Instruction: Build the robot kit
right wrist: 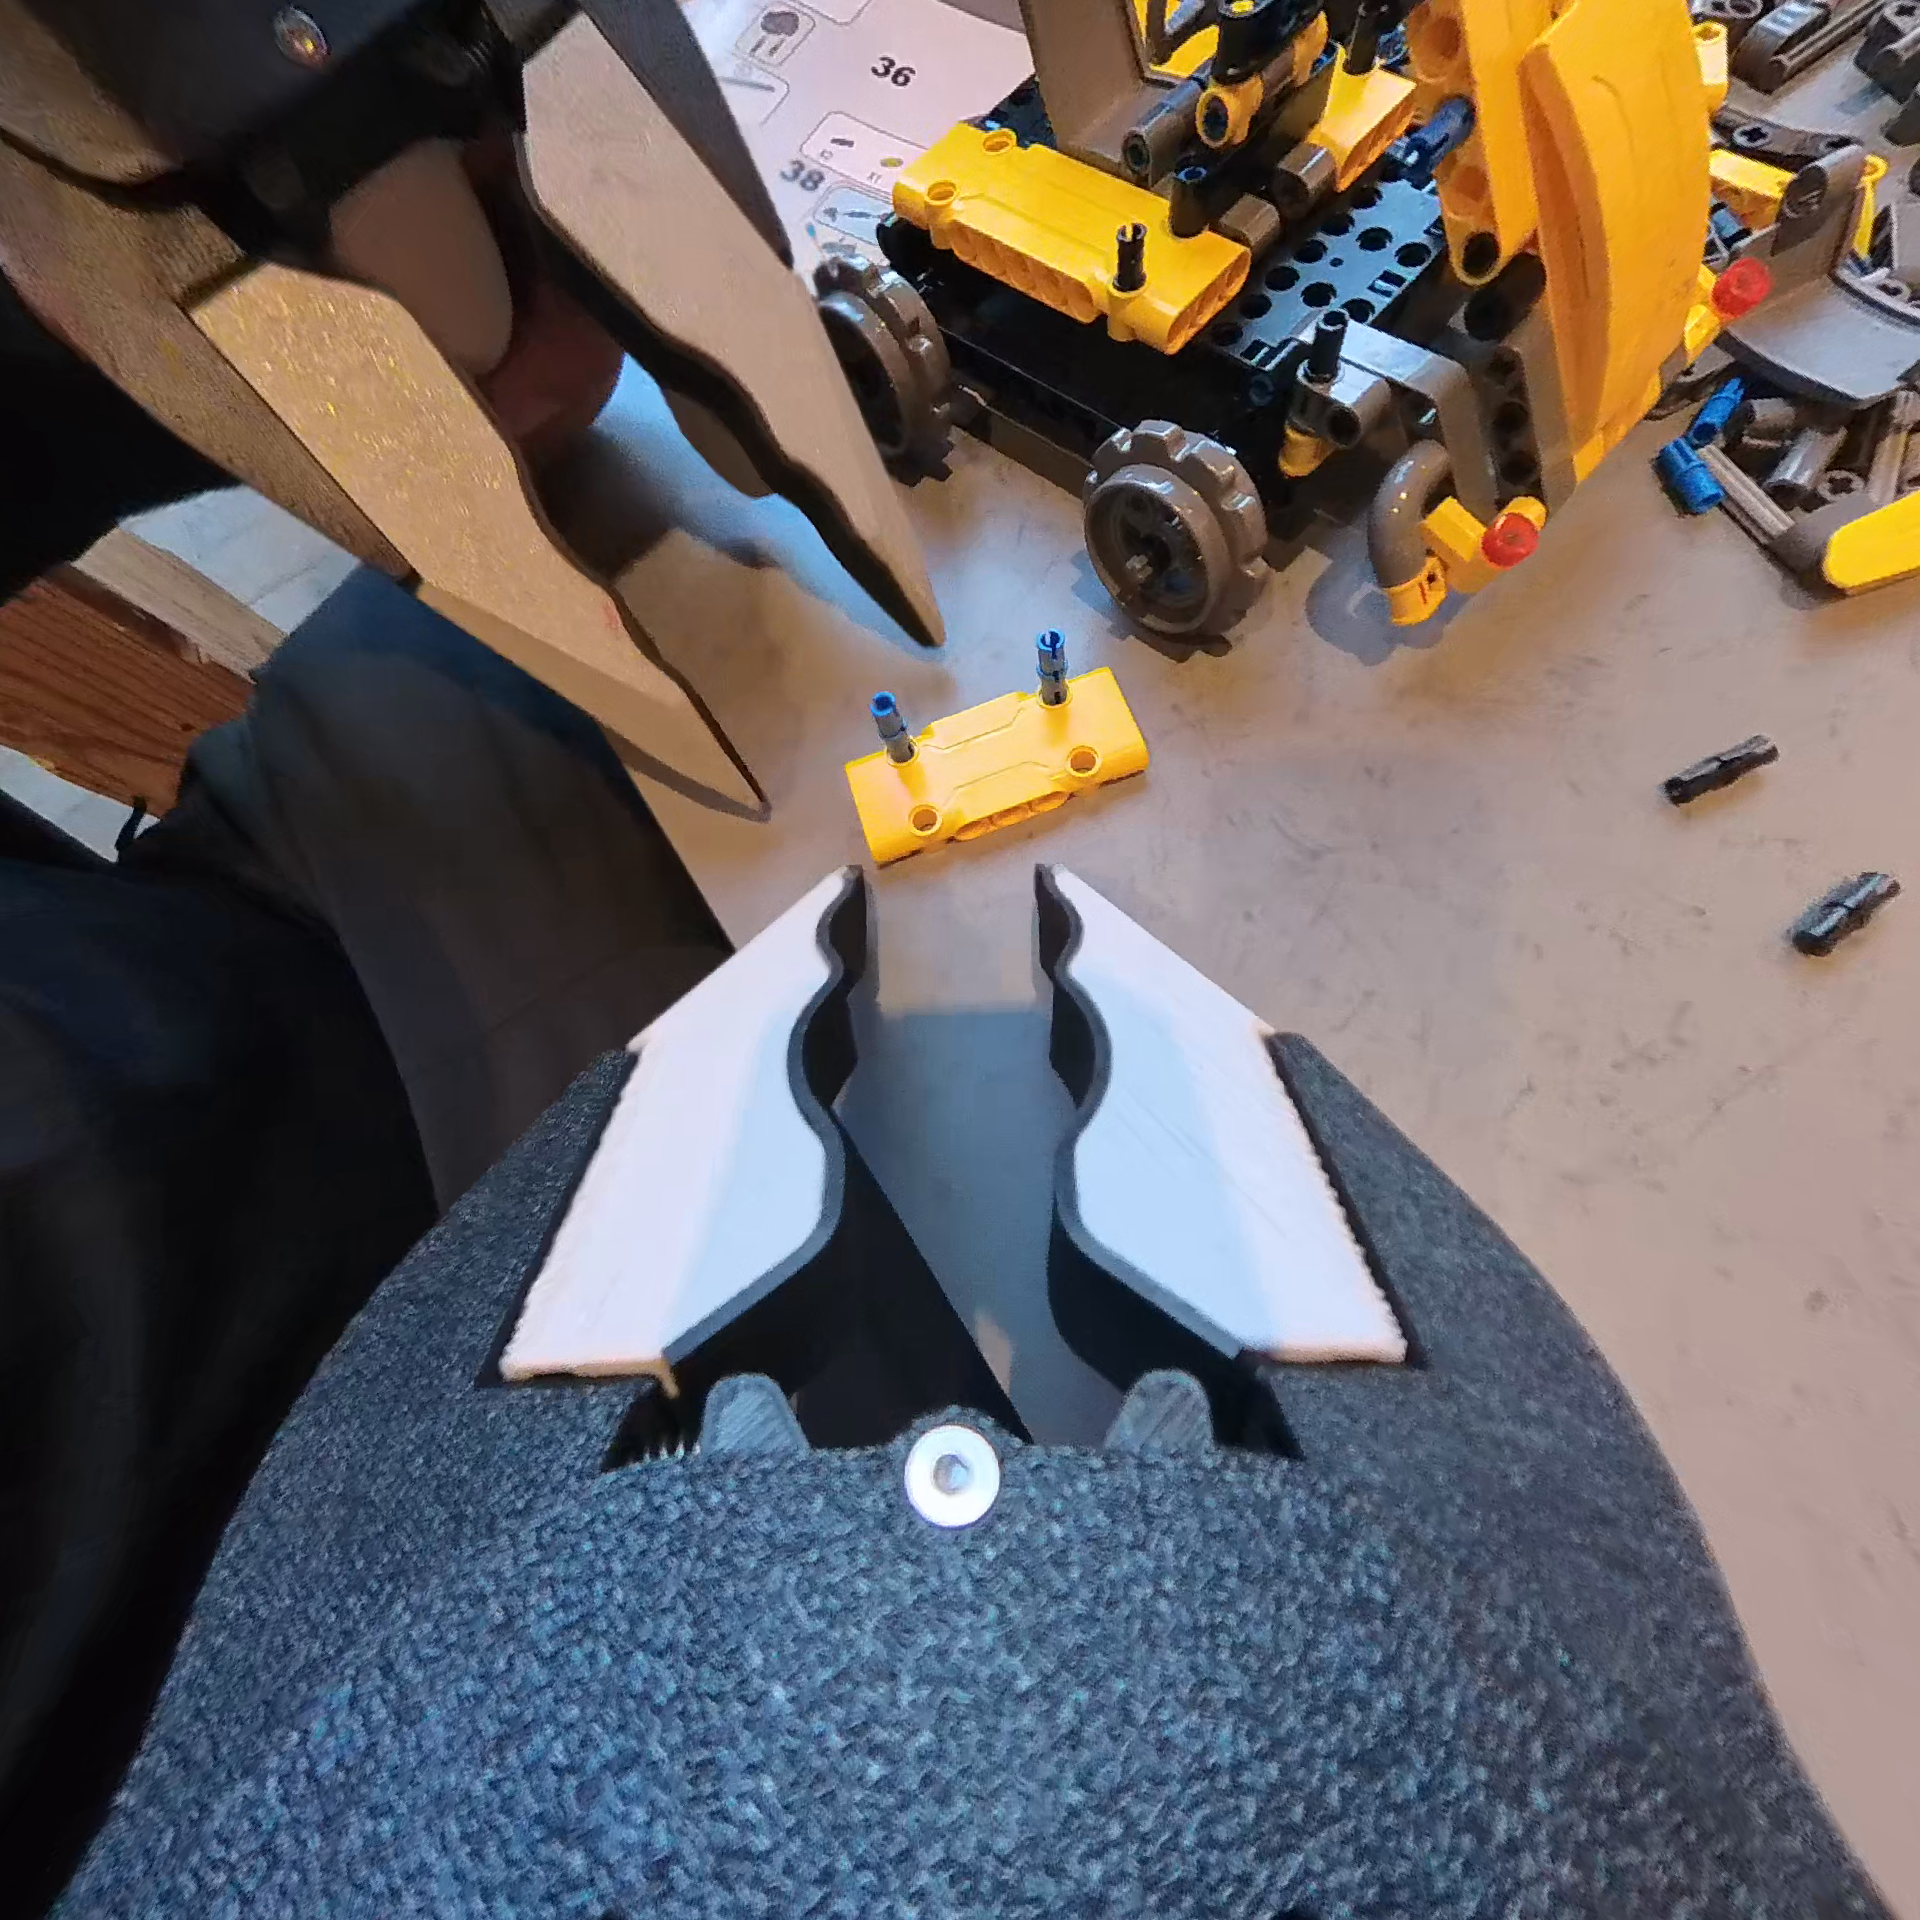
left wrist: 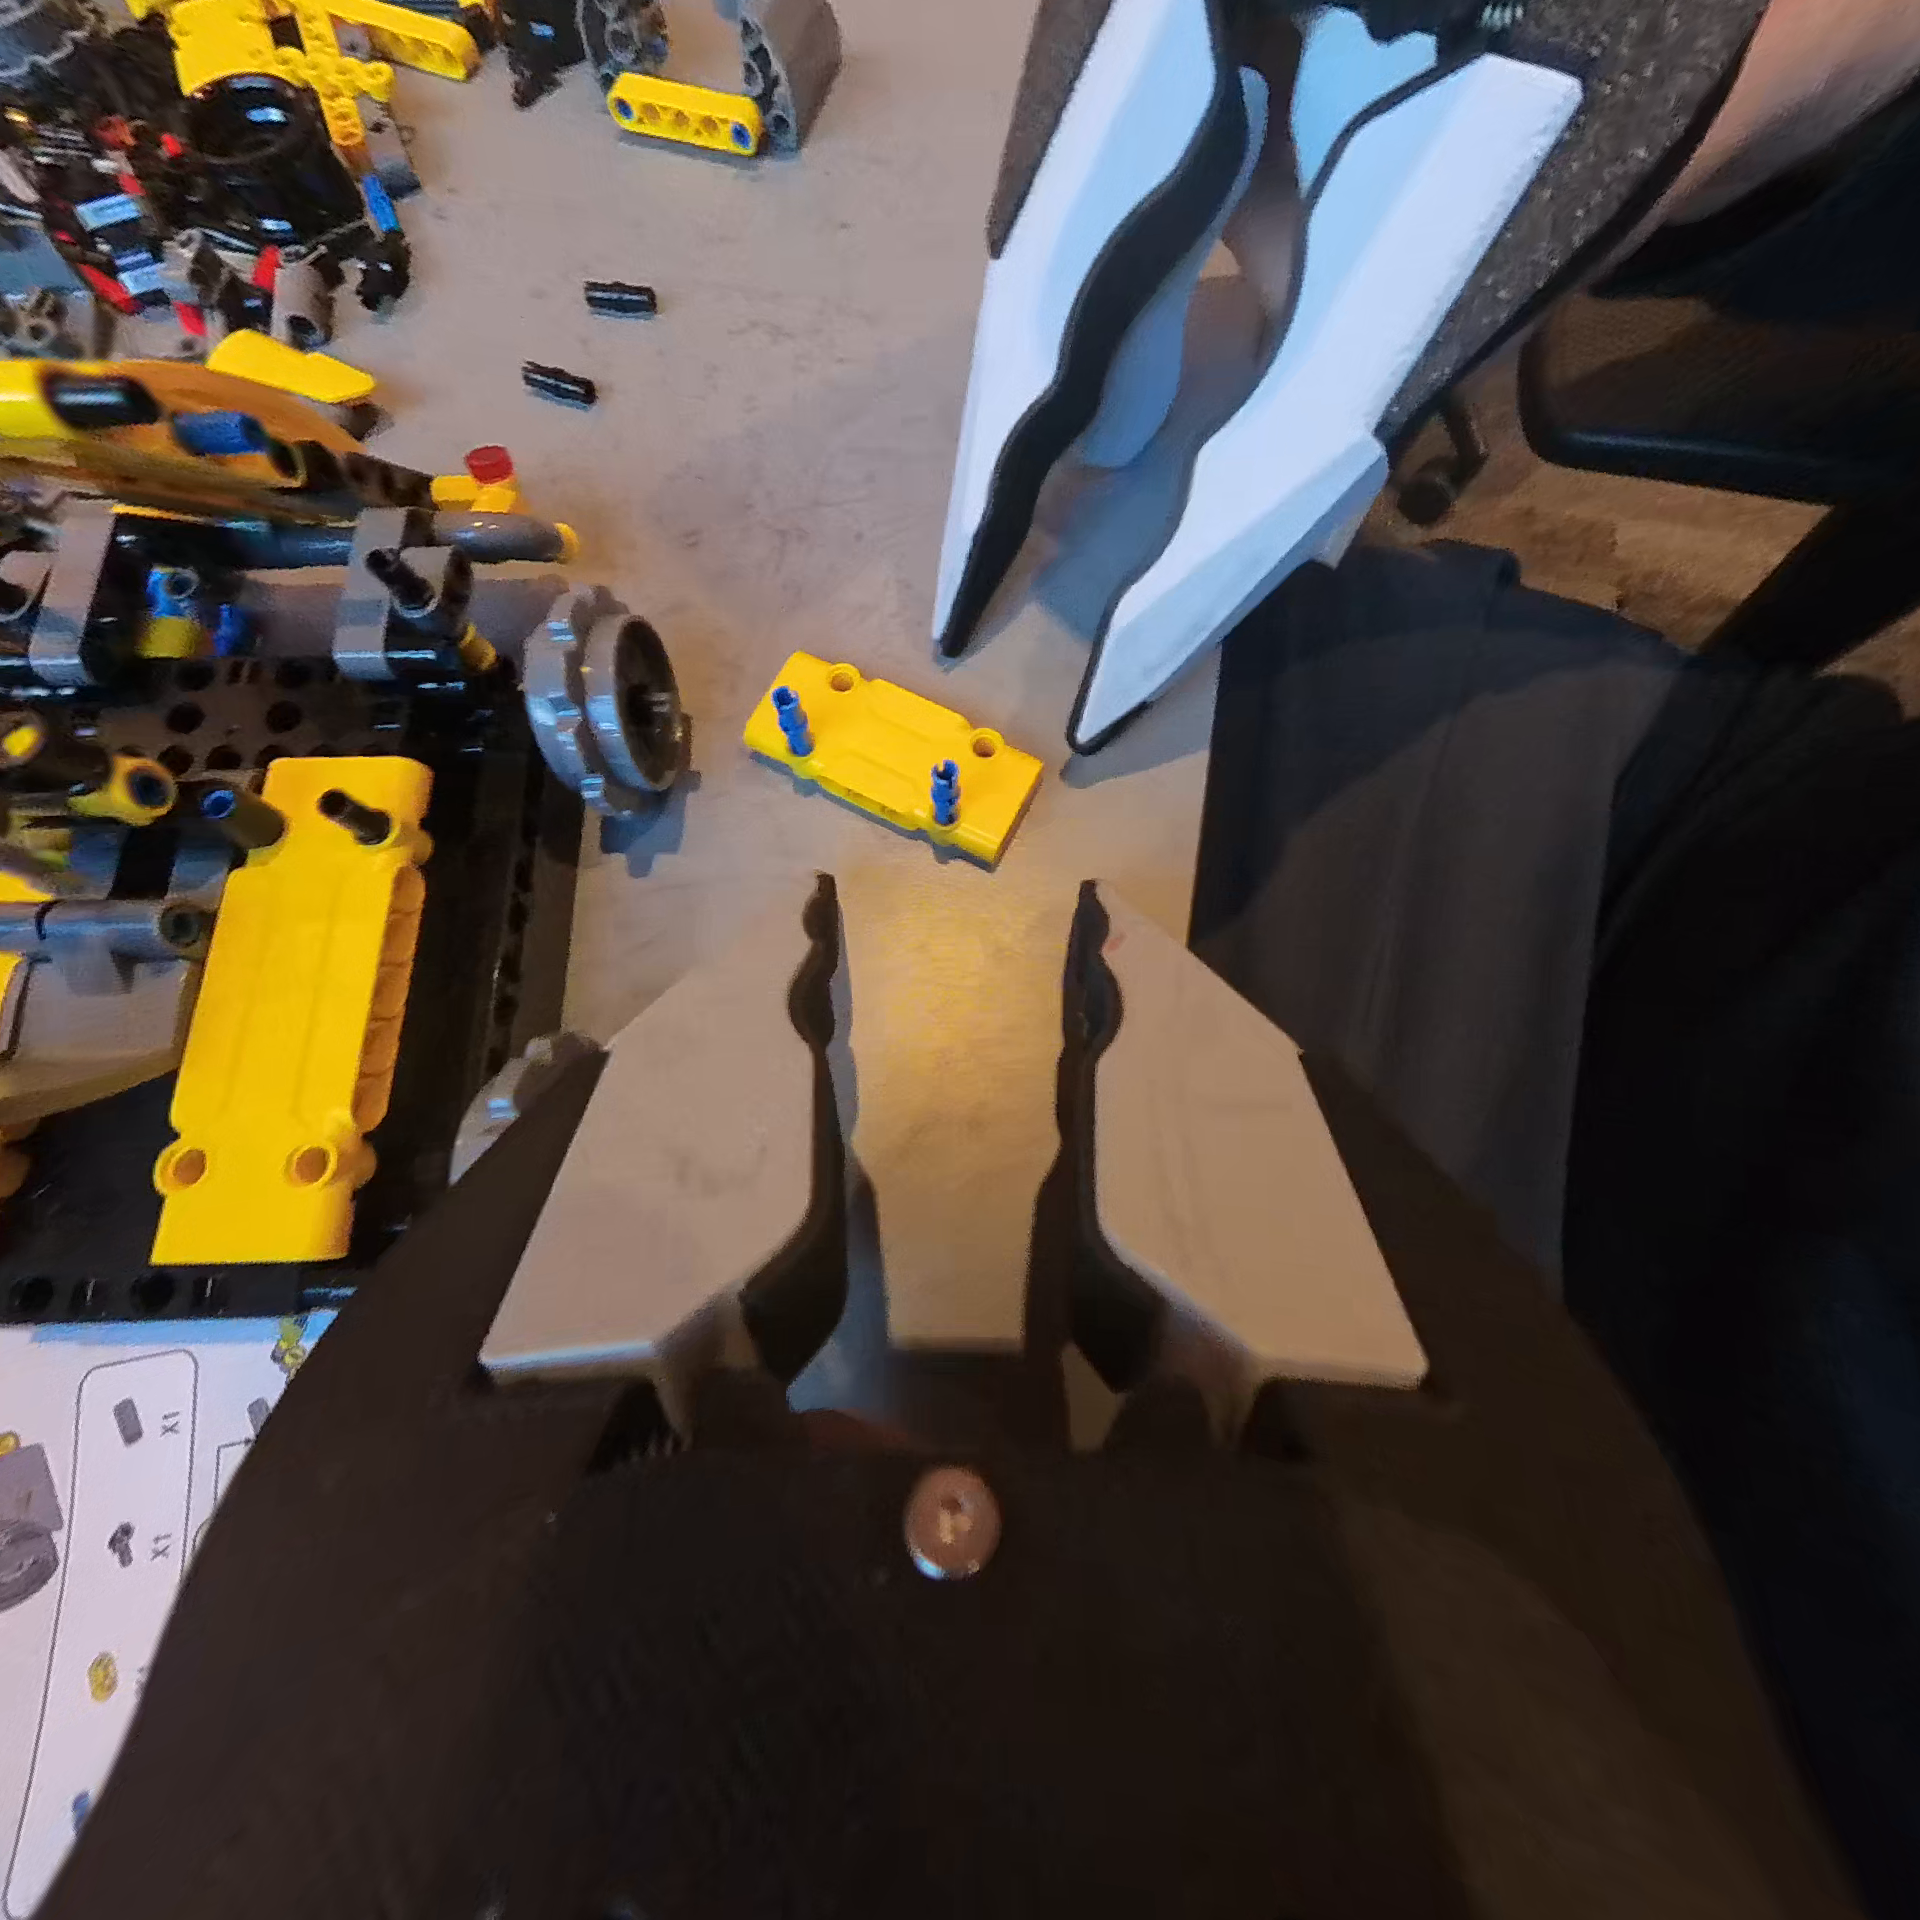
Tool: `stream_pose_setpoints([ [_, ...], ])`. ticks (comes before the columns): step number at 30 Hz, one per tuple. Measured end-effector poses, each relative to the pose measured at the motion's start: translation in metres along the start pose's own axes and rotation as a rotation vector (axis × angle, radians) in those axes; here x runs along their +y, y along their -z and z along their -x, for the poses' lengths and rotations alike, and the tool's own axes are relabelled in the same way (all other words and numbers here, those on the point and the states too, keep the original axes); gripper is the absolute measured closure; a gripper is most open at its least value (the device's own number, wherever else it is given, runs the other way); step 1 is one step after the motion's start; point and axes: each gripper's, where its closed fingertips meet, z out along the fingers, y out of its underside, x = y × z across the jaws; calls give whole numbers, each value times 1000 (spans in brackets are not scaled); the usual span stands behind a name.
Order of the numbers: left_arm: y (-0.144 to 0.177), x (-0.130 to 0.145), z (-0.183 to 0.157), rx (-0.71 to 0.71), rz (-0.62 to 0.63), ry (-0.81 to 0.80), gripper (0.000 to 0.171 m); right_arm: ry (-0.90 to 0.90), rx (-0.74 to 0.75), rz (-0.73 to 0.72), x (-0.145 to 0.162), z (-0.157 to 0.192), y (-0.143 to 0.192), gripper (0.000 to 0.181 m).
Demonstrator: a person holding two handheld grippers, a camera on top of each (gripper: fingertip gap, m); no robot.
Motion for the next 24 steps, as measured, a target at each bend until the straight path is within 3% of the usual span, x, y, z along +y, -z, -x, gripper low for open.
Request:
stream_pose_setpoints([
  [8, -16, -9, -19, 67, 22, -13, 130, -7, -18, -9, -4, 3, -4, 149],
  [24, -18, -11, -18, 56, 21, -5, 134, 1, 24, 6, -5, 0, -6, 145],
])
